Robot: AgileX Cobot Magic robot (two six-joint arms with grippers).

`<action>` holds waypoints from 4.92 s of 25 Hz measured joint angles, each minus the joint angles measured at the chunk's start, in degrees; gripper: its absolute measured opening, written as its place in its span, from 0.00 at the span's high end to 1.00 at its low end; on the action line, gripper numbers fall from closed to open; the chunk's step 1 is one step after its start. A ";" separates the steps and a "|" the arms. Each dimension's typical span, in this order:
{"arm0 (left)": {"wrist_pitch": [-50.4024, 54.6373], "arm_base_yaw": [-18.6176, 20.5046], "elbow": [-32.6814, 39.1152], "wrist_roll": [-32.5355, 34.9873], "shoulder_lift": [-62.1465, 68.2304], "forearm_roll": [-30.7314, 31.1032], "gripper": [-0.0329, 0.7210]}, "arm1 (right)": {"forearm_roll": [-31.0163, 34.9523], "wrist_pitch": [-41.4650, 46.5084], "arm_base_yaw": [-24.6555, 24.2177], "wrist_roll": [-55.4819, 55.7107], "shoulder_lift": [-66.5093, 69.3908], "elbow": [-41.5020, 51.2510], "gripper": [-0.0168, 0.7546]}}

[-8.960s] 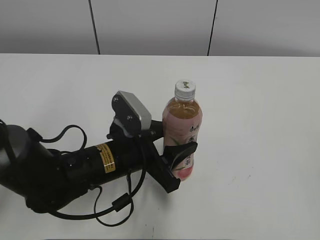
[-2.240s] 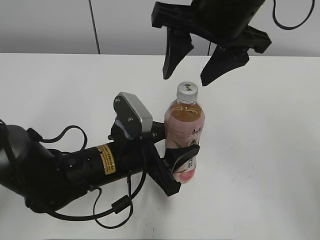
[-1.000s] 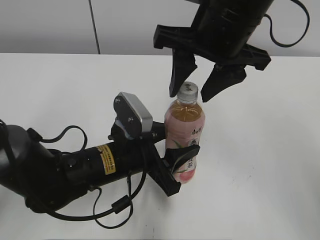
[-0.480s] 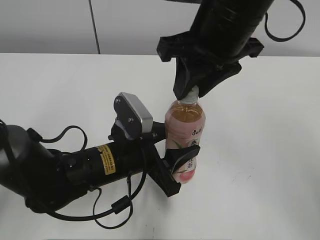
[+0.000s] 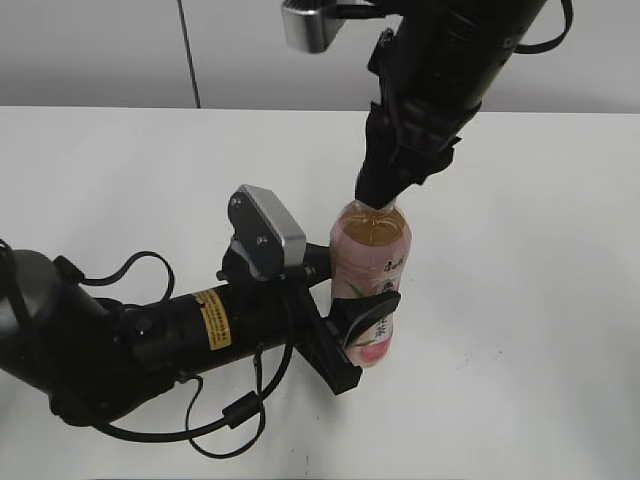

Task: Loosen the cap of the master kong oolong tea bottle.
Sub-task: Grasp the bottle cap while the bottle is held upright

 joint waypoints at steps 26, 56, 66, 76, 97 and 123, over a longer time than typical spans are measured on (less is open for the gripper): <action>0.05 0.00 -0.06 -0.06 0.00 0.06 0.45 | -1.31 0.31 0.02 46.05 0.00 -9.79 0.25; 0.05 -0.05 -0.09 0.11 0.00 0.23 0.45 | -0.90 -0.36 0.06 29.05 -0.05 0.63 0.61; 0.00 -0.11 -0.09 0.36 0.00 0.29 0.45 | -1.16 -0.53 0.08 -21.40 -0.05 0.63 0.62; -0.17 -0.06 -0.09 -0.05 0.06 0.19 0.45 | -0.89 0.57 0.08 19.42 0.27 -9.13 0.24; -0.11 -0.06 -0.09 -0.05 0.06 0.19 0.45 | -1.01 0.47 0.08 65.20 0.27 -1.50 0.32; -0.06 -0.06 -0.04 -0.09 0.06 0.04 0.45 | 0.05 -1.18 0.08 42.63 -0.84 1.20 0.62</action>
